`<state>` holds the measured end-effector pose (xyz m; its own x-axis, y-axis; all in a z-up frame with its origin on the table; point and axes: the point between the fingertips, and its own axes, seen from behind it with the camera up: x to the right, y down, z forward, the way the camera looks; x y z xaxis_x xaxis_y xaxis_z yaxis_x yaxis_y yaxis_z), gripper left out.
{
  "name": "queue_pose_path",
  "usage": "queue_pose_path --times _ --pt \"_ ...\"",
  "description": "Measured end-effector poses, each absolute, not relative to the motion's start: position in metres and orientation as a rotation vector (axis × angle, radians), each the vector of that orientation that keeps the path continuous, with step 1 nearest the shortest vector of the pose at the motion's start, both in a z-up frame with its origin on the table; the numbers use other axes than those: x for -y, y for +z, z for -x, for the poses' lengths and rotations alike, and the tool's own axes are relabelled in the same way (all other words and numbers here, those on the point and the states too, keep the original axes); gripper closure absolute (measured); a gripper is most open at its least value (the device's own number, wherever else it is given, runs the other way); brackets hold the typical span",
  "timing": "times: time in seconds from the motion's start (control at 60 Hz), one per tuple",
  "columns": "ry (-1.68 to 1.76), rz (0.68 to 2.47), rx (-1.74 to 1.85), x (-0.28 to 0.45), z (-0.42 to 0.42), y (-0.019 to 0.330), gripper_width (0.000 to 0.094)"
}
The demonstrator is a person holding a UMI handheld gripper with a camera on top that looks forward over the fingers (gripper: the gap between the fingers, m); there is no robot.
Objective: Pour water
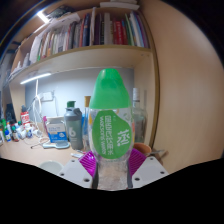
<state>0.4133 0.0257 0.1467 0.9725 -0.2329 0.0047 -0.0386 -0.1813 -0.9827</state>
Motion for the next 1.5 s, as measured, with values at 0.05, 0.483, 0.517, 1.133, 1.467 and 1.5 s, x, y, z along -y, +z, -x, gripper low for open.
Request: queue_pose_path --times 0.05,0.483,0.517,1.133,1.467,1.5 --pt "-0.159 1.745 -0.233 -0.022 -0.419 0.133 0.0539" --pt "-0.118 1.739 -0.2 -0.016 -0.416 0.072 0.0517" --pt "-0.137 1.738 -0.18 -0.016 -0.416 0.072 0.0517" --pt "-0.182 1.959 -0.298 0.093 -0.386 0.086 0.0098" --pt "-0.215 1.947 -0.281 0.248 -0.267 0.17 0.009" --pt "-0.225 1.955 -0.271 0.262 -0.256 0.175 0.0093"
